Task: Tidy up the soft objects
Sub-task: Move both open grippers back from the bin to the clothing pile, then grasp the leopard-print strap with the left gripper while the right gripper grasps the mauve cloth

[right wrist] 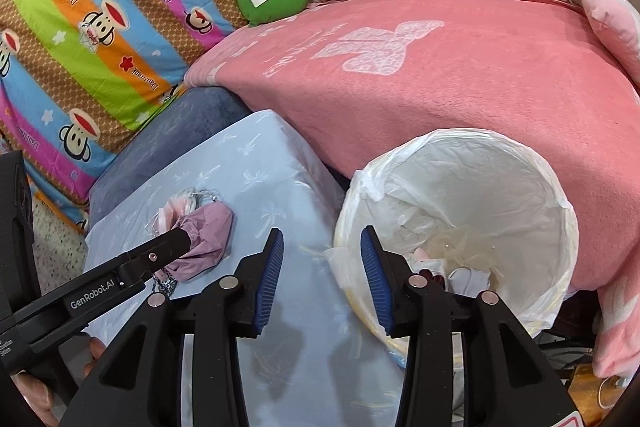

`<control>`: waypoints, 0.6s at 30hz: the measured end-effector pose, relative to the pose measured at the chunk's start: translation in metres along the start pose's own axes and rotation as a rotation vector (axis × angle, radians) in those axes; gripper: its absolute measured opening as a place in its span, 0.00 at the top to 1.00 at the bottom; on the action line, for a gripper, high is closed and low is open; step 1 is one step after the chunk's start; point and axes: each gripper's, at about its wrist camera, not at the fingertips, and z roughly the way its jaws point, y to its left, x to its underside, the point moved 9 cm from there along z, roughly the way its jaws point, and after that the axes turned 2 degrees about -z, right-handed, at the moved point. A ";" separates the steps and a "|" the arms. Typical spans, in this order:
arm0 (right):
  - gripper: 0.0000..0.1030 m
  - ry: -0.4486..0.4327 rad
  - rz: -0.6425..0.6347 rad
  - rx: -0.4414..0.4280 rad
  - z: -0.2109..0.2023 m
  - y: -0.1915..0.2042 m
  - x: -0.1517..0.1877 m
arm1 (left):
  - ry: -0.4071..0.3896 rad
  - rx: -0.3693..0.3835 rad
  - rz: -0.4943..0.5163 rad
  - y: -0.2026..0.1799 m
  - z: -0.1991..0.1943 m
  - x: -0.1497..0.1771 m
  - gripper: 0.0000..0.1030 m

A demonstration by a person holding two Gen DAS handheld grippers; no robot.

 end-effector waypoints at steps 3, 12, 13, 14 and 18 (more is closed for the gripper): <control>0.60 0.012 -0.020 -0.008 0.005 0.013 0.003 | 0.002 -0.014 -0.023 0.016 -0.001 0.002 0.36; 0.54 0.043 -0.090 -0.034 0.022 0.053 0.010 | 0.005 -0.080 -0.104 0.072 -0.003 0.012 0.30; 0.54 0.047 -0.095 -0.037 0.024 0.057 0.011 | 0.008 -0.087 -0.111 0.078 -0.003 0.013 0.30; 0.54 0.051 -0.101 -0.040 0.026 0.061 0.012 | 0.012 -0.094 -0.120 0.085 -0.002 0.014 0.30; 0.53 0.068 -0.119 -0.053 0.036 0.078 0.017 | 0.030 -0.114 -0.160 0.109 0.002 0.020 0.30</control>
